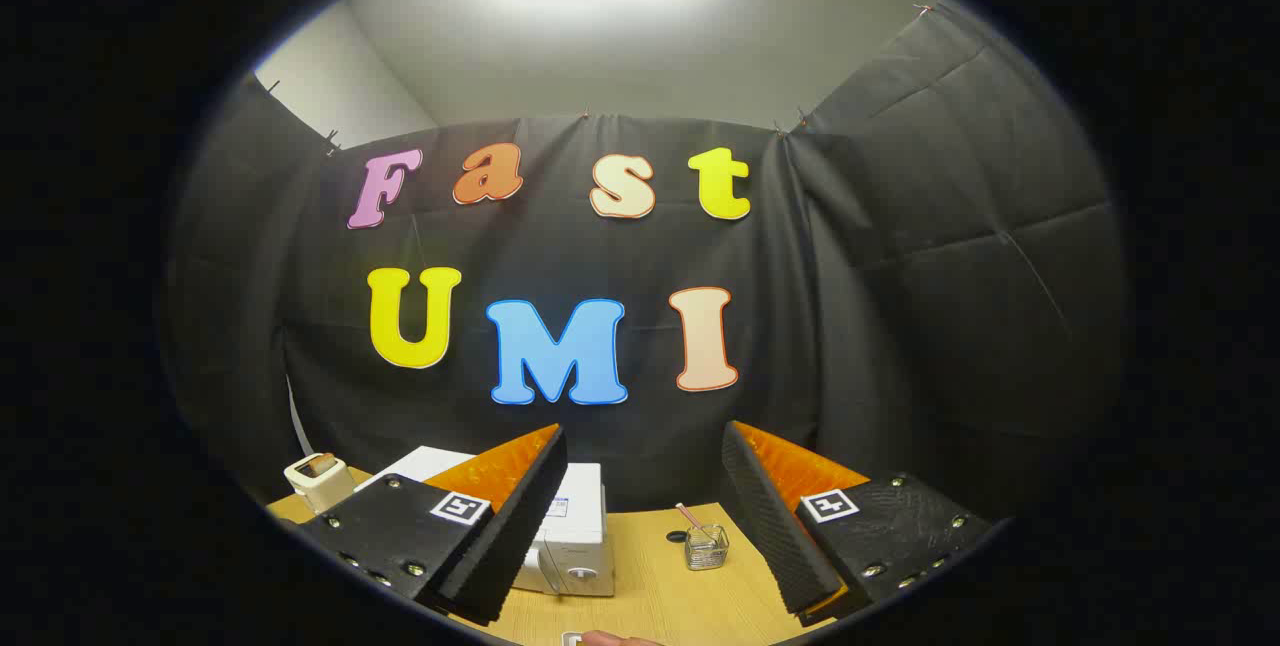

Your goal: Open the microwave, put the food inside, and close the microwave door.

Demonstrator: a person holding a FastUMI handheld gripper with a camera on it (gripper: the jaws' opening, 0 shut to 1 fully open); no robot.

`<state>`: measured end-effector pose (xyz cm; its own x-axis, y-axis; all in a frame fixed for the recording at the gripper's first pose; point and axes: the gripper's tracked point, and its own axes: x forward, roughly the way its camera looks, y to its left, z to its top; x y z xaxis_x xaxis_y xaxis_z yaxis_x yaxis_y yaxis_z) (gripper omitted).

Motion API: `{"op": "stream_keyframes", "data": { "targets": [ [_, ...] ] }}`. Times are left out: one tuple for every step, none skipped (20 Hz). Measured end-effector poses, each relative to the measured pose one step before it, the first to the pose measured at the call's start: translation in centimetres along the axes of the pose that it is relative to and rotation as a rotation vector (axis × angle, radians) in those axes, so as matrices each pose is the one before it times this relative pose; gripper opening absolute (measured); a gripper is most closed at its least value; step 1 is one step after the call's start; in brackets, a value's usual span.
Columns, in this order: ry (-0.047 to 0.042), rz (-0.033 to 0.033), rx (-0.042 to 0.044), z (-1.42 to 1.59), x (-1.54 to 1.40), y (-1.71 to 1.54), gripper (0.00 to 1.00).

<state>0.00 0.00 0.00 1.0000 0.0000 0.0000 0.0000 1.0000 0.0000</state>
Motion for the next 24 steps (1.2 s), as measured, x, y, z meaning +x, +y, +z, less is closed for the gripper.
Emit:
{"op": "stream_keyframes", "data": {
  "targets": [
    [0.00041, -0.00039, -0.00304, -0.197, -0.013, -0.089, 0.98],
    [0.00044, 0.00167, -0.00215, -0.013, 0.039, 0.138, 0.97],
    [0.00297, 0.00162, -0.00253, -0.258, 0.023, 0.096, 0.97],
    [0.00307, 0.00308, -0.00152, -0.162, -0.033, 0.128, 0.98],
    [0.00298, 0.00310, -0.00021, -0.191, 0.044, 0.134, 0.98],
    [0.00405, 0.00306, 0.00032, -0.064, 0.053, 0.099, 0.98],
    [0.00464, 0.00118, 0.00133, -0.207, 0.000, 0.022, 0.97],
    [0.00416, 0.00028, 0.00089, -0.032, -0.101, 0.013, 0.97],
    [-0.00250, -0.00128, 0.00235, 0.000, -0.099, -0.049, 0.97],
    [-0.00262, -0.00224, 0.00122, 0.159, -0.055, -0.049, 0.97],
    [-0.00104, -0.00289, 0.00113, -0.069, -0.041, -0.072, 0.97],
    [0.00335, -0.00362, 0.00062, -0.070, -0.067, -0.098, 0.97],
    [0.00183, 0.00043, 0.00174, -0.144, -0.132, -0.079, 0.97],
    [0.00110, -0.00041, -0.00047, 0.006, -0.132, -0.045, 0.97],
    [0.00193, -0.00217, -0.00335, -0.155, -0.030, -0.170, 0.97],
    [0.00345, -0.00218, -0.00271, -0.107, -0.045, -0.094, 0.97],
    [0.00427, -0.00125, 0.00005, -0.225, -0.079, -0.051, 0.98],
    [0.00581, -0.00023, 0.00260, -0.203, 0.030, -0.014, 0.98],
    [0.00849, -0.00040, 0.00322, -0.314, -0.008, -0.061, 0.98],
    [0.00960, -0.00076, 0.00437, -0.342, 0.078, -0.070, 0.98],
    [0.01142, 0.00087, 0.00446, -0.506, -0.035, -0.074, 0.98],
    [0.01494, 0.00072, 0.00326, -0.467, 0.119, -0.030, 0.97],
    [0.01836, 0.00136, 0.00178, -0.707, 0.160, -0.056, 0.97],
    [0.02119, 0.00147, 0.00353, -0.739, 0.083, -0.111, 0.97]
  ]
}}
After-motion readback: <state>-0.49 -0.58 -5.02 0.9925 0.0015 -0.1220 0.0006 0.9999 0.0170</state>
